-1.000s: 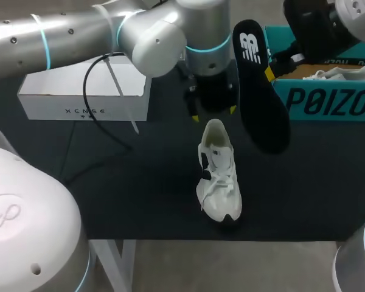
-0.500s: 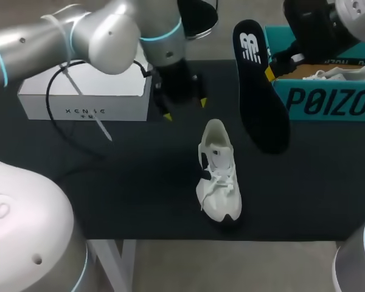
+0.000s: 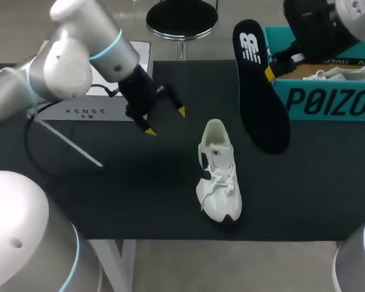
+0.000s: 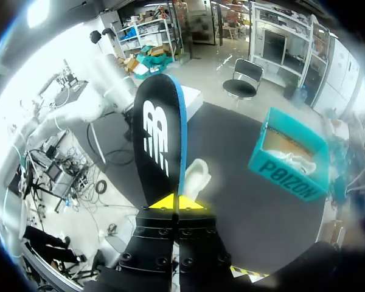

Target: Take the shoe out of the shoebox, open the shoe tongue, remove and reinsert the insole, then place the shoe into the shoebox

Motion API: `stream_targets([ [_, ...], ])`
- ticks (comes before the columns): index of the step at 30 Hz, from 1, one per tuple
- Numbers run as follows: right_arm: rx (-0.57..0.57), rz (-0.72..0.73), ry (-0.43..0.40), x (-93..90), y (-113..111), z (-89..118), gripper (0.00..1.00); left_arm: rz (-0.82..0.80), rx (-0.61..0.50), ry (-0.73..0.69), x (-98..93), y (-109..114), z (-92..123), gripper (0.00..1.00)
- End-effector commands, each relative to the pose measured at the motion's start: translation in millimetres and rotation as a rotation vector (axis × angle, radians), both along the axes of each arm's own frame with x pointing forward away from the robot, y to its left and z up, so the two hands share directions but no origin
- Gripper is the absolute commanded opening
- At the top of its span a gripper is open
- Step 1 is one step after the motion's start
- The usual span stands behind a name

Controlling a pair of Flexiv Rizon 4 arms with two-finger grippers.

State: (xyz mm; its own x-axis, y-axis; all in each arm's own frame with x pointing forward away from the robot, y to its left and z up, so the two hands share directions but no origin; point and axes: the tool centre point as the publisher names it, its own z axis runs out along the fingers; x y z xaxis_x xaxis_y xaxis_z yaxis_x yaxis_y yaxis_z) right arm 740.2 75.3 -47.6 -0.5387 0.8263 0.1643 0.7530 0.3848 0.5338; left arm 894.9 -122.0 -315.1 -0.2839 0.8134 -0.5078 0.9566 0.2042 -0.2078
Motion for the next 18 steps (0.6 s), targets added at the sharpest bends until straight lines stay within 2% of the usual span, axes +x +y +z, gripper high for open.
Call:
stream_targets([
  [1,-0.003,0.000,0.005,3.0,2,0,0.00,0.072,-0.510,-0.045,2.0,7,-6,1.00],
  [9,-0.003,0.000,0.005,3.0,2,0,0.00,0.072,-0.510,-0.045,2.0,7,-6,1.00],
  [14,-0.003,0.000,0.005,3.0,2,0,0.00,0.023,-0.705,-0.102,-1.9,-4,18,1.00],
  [18,-0.003,0.000,0.005,3.0,2,0,0.00,-0.005,-0.814,-0.142,-5.7,-7,36,1.00],
])
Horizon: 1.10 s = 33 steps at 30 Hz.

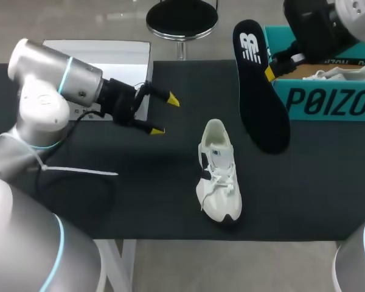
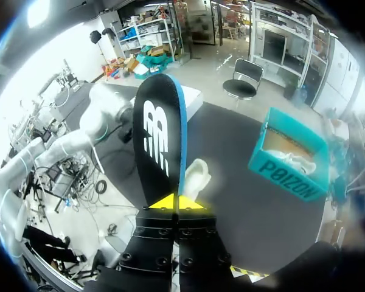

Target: Take the shoe out of the shoebox, open the shoe tongue, remove and reinsert the insole, then place the shoe into the shoebox

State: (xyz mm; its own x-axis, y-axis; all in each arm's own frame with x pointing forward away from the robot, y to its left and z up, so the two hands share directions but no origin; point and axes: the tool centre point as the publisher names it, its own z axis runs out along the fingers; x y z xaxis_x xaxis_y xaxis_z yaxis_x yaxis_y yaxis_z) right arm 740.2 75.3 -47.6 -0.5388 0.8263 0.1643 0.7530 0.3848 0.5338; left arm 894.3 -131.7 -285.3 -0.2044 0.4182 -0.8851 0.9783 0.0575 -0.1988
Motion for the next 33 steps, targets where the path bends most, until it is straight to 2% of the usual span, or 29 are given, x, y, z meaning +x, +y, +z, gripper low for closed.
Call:
stream_targets([
  [1,-0.003,0.000,0.005,3.0,2,0,0.00,0.026,-0.265,-0.046,-5.0,2,9,1.00],
  [9,-0.003,0.000,0.005,3.0,2,0,0.00,0.004,-0.364,-0.036,-11.1,-8,23,1.00],
  [19,-0.003,0.000,0.005,3.0,2,0,0.00,0.020,-0.451,-0.112,-14.4,-26,46,1.00],
  [26,-0.003,0.000,0.005,3.0,2,0,0.00,-0.022,-0.462,-0.143,-24.8,-46,57,1.00],
  [33,-0.003,0.000,0.005,3.0,2,0,0.00,-0.020,-0.471,-0.150,-22.7,-54,70,1.00],
])
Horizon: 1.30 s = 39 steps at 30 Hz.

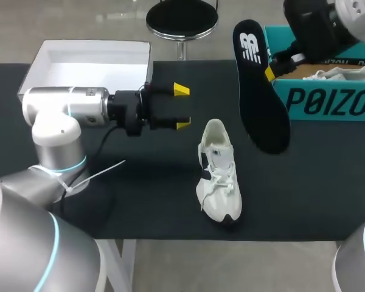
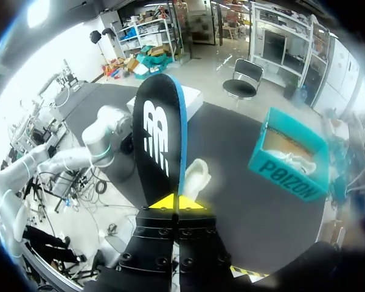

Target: Take the shoe out of the shoebox, open the shoe tongue, remove and reinsert the insole, then place the shoe into the shoebox

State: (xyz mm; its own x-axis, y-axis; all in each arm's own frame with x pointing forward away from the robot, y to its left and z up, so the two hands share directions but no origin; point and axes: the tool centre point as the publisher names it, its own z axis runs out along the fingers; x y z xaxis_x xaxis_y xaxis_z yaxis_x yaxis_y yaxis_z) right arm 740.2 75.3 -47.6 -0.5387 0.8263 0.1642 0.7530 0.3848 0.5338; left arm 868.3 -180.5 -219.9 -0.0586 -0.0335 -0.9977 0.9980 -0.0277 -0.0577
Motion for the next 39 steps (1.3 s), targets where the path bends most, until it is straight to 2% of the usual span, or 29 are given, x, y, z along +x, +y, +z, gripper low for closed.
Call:
stream_targets([
  [1,-0.003,0.001,0.005,3.0,2,0,0.00,0.004,-0.001,-0.001,4.4,-5,6,1.00],
  [21,-0.003,0.001,0.005,3.0,2,0,0.00,0.016,0.020,-0.014,6.0,-7,8,1.00],
  [24,-0.018,0.004,0.045,10.0,-8,-4,0.00,0.016,0.020,-0.014,6.0,-7,8,1.00],
  [32,0.003,0.007,0.166,33.7,-34,-30,0.00,0.016,0.020,-0.014,6.0,-7,8,1.00],
  [39,0.043,0.009,0.250,59.1,-33,-59,0.00,0.016,0.020,-0.014,6.0,-7,8,1.00],
])
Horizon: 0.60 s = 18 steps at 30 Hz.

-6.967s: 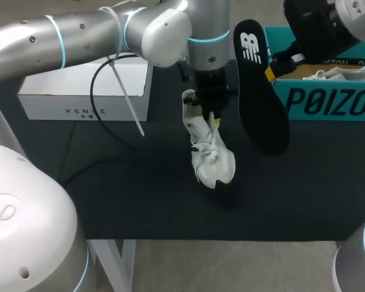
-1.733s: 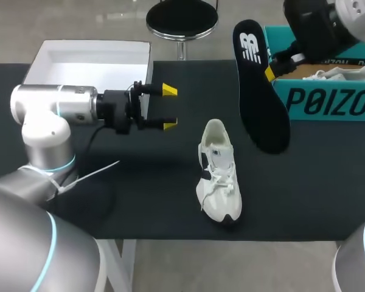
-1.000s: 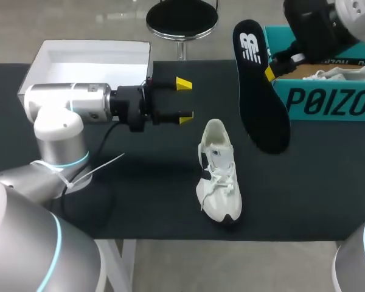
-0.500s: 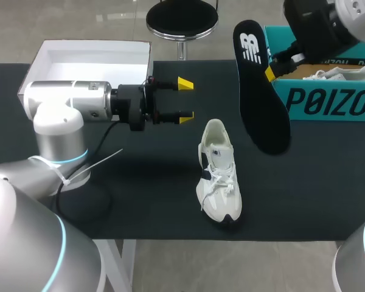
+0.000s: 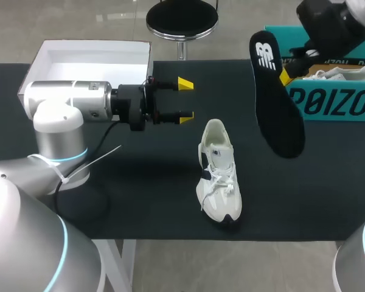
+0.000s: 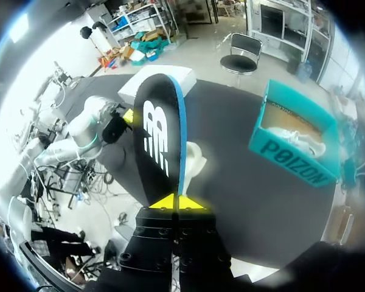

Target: Take the shoe out of the shoebox, open the shoe tongue, remove and reinsert the insole, then place the shoe into the shoebox

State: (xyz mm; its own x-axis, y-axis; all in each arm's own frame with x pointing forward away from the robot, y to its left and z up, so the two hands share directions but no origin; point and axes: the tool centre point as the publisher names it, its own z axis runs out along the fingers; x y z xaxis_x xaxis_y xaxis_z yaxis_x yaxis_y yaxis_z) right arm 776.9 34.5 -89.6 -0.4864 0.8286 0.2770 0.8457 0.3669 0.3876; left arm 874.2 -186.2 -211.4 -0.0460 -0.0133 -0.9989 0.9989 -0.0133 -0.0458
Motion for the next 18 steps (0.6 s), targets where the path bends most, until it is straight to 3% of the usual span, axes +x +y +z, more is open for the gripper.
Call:
stream_targets([
  [1,0.035,0.018,0.070,26.0,9,-22,0.00,0.003,-0.001,-0.001,0.1,-1,-1,1.00],
  [8,0.114,-0.033,0.135,45.3,14,-55,0.00,0.003,-0.001,-0.001,0.1,-1,-1,1.00],
  [18,0.111,0.006,0.196,65.4,46,-64,0.00,0.003,-0.001,-0.001,0.1,-1,-1,1.00],
])
